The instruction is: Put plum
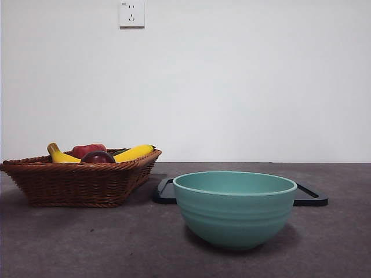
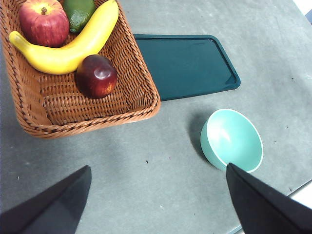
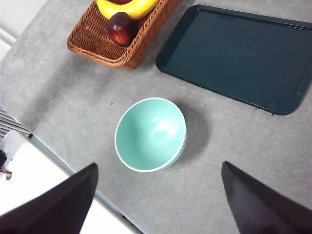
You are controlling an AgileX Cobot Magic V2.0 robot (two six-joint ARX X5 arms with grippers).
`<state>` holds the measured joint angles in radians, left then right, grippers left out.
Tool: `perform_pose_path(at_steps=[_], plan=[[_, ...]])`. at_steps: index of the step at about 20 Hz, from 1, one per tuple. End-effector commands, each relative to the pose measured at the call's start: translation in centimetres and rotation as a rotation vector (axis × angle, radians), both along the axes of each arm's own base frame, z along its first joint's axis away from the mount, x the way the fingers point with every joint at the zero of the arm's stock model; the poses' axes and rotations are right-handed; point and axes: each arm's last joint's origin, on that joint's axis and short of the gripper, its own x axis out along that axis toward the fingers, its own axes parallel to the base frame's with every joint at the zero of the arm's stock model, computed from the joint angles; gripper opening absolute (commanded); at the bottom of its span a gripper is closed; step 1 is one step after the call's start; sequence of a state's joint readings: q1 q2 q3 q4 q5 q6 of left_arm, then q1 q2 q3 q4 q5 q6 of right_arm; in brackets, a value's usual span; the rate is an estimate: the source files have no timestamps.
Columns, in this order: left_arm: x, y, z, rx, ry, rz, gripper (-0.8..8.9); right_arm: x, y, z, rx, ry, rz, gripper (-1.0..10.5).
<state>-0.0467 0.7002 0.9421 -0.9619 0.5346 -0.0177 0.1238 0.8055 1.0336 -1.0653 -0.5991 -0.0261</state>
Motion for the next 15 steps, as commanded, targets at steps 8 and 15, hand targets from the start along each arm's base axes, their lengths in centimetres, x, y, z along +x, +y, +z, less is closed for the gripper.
perform_pose_path(at_steps=[8,15], plan=[[2.2,-0.7,1.2,0.036,0.024,0.014,4.45,0.1,0.1,0.6,0.005,-0.022,0.005,4.1],[7.8,-2.9,4.0,0.143,0.036,0.024,4.36,0.1,0.1,0.6,0.005,-0.023,0.005,4.1]])
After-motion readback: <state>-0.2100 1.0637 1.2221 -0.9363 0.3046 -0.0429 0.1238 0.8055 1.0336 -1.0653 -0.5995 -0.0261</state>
